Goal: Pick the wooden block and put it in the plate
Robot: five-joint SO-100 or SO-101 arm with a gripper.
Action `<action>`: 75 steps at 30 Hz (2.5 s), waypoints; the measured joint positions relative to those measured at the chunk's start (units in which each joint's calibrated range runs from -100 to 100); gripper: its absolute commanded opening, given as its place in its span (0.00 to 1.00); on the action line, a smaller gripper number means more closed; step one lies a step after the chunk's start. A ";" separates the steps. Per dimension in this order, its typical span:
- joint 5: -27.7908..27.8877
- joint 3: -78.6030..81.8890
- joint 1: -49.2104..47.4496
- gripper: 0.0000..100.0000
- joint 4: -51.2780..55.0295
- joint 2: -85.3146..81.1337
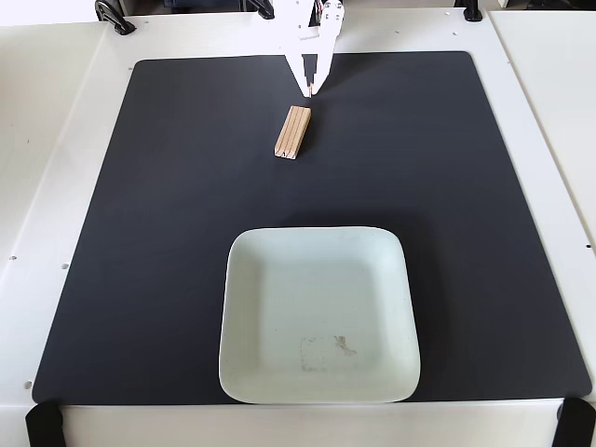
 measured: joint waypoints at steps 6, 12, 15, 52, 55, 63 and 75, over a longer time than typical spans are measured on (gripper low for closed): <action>0.00 0.00 0.00 0.01 0.00 0.00; 0.00 0.00 0.77 0.01 0.00 0.00; 0.00 0.00 0.58 0.01 0.00 0.00; -0.26 -59.90 5.02 0.02 12.76 54.10; -0.26 -71.06 9.66 0.02 14.03 64.48; 2.50 -82.04 18.45 0.15 13.86 86.09; 6.42 -73.17 22.40 0.25 -1.79 91.03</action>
